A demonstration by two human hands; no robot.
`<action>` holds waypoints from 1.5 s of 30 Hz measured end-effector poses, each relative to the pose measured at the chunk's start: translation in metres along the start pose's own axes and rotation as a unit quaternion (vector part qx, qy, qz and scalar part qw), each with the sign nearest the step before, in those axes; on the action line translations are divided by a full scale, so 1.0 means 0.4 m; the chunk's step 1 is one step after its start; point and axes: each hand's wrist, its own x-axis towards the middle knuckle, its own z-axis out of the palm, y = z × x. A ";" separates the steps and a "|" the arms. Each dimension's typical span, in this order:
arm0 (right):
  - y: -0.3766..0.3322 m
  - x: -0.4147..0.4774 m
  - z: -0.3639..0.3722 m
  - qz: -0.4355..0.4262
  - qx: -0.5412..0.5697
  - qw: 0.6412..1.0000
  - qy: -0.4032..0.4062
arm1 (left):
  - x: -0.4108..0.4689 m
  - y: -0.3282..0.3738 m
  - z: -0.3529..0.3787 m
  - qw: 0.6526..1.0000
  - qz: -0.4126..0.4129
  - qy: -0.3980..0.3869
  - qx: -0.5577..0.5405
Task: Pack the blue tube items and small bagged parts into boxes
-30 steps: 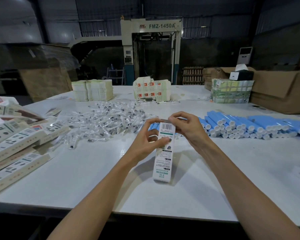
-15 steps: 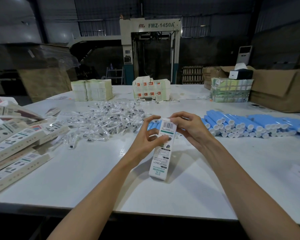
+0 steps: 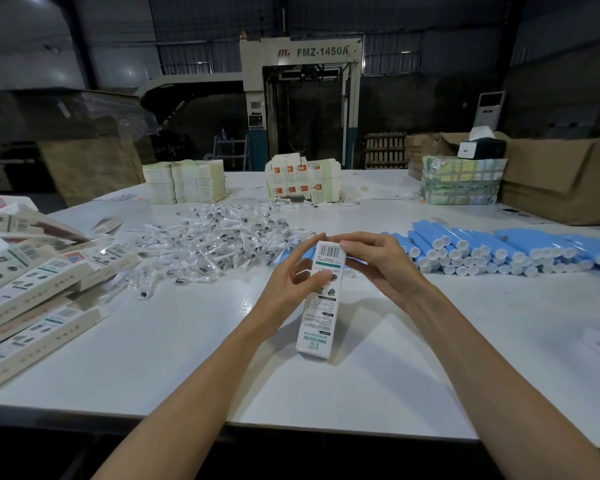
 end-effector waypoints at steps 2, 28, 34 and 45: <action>0.010 -0.001 0.016 -0.016 -0.025 0.999 0.028 | 0.001 0.000 0.002 1.000 0.003 0.015 0.001; 0.080 0.005 0.094 -0.053 -0.114 0.982 0.140 | 0.006 -0.018 0.016 0.996 0.010 0.078 -0.045; 0.083 -0.019 0.088 -0.007 -0.216 0.970 0.115 | 0.006 -0.027 0.025 0.993 -0.010 0.109 -0.054; 0.062 -0.171 0.060 -0.014 -0.655 0.755 0.022 | 0.018 -0.052 0.095 0.974 -0.142 0.092 -0.153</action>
